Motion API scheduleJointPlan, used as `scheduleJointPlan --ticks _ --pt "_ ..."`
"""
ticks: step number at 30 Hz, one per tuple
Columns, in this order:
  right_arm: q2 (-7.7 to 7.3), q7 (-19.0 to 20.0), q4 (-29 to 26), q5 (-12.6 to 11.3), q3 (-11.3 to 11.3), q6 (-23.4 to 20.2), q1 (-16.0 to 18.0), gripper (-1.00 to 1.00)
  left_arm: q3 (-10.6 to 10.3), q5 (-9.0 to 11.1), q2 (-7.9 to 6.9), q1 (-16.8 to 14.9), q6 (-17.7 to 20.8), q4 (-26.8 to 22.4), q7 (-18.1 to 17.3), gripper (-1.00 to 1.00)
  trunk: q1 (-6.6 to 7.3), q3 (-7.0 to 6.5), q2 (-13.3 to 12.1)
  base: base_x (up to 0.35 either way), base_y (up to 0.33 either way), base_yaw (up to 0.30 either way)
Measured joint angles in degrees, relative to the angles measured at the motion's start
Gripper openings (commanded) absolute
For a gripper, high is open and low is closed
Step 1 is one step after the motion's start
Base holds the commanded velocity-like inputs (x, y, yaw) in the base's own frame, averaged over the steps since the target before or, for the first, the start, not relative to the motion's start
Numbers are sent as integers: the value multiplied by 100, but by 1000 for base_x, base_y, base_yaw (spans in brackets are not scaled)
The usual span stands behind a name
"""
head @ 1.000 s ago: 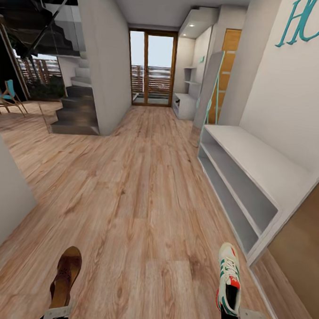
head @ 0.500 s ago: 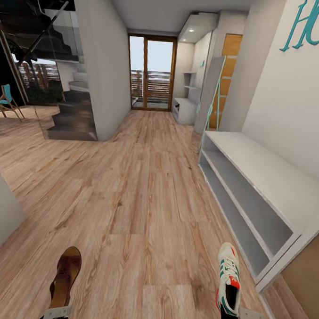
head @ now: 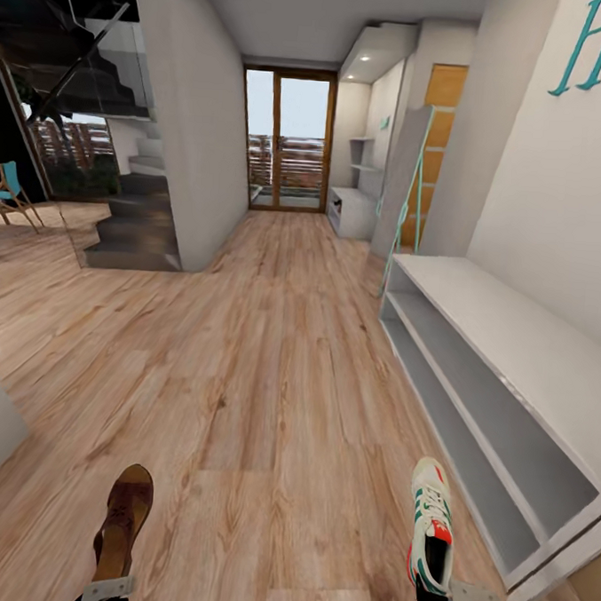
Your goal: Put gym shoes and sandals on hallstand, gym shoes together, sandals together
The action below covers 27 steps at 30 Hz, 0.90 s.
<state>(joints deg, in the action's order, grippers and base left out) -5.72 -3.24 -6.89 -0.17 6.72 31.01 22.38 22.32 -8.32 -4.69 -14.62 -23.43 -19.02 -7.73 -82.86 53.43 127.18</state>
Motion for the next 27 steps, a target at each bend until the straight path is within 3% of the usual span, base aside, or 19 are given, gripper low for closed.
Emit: scheduleJointPlan --ticks 11,27 --pt "0 0 -1 6 -4 0 0 -100 1 20 0 0 0 1 4 -100 0 0 0 335 4 235" --pt "-16 11 -8 16 -3 -8 -1 -100 6 21 0 -1 0 1 4 -100 0 0 0 317 129 15"
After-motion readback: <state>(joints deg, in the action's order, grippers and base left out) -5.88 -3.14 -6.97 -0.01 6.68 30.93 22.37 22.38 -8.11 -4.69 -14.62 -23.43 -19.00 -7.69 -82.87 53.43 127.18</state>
